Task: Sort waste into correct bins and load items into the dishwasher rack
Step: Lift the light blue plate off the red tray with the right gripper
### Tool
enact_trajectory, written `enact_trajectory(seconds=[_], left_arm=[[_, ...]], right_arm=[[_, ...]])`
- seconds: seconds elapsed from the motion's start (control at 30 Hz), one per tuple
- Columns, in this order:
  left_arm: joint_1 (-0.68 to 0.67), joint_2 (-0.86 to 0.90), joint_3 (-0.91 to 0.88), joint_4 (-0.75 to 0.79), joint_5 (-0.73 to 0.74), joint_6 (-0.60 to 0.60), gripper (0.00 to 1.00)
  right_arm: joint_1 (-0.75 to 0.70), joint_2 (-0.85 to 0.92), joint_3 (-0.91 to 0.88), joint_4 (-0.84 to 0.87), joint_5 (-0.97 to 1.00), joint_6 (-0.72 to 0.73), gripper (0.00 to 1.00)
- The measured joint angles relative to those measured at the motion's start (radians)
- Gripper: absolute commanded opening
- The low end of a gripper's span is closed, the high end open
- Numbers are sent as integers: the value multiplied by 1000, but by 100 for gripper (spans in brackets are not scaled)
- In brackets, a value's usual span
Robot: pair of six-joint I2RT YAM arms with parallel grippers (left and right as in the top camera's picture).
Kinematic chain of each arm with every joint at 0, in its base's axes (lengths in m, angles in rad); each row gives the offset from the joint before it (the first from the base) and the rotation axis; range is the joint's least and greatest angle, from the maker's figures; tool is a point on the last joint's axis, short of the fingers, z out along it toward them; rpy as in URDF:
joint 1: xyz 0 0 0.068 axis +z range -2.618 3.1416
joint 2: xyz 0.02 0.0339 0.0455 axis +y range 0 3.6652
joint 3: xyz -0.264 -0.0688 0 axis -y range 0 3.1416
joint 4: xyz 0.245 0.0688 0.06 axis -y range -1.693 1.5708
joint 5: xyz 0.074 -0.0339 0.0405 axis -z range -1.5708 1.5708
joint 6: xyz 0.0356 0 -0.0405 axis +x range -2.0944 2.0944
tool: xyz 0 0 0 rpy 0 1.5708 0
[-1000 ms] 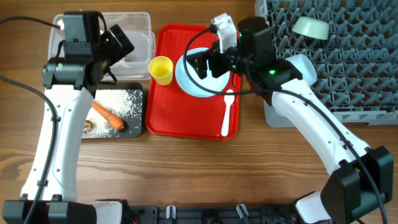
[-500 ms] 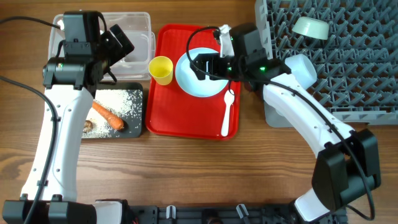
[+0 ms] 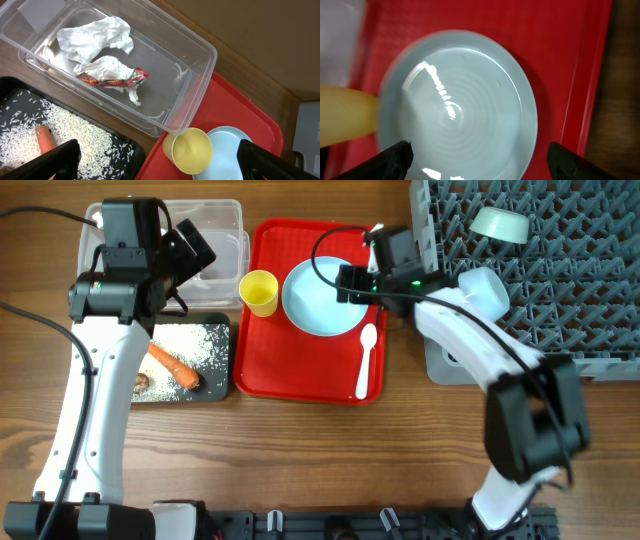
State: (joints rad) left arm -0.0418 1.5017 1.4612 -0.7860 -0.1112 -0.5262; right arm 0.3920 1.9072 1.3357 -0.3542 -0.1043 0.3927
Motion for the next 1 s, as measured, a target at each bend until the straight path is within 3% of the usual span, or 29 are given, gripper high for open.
enact_trajectory(seconds=[0.1,0.27,0.43,0.67,0.77,1.0], left_arm=[[0,0,0,0,0,0,100],[0,0,0,0,0,0,100],[0,0,0,0,0,0,100],[0,0,0,0,0,0,100],[0,0,0,0,0,0,100],[0,0,0,0,0,0,100]], right_arm=[[0,122,0,2,-6,6,77],[0,138,3,19,1,46,74],[0,147,3,23,6,92,38],[-3,162,3,37,27,125,19],[-11,171,3,42,36,133,4],[-34,171,7,27,42,135,4]])
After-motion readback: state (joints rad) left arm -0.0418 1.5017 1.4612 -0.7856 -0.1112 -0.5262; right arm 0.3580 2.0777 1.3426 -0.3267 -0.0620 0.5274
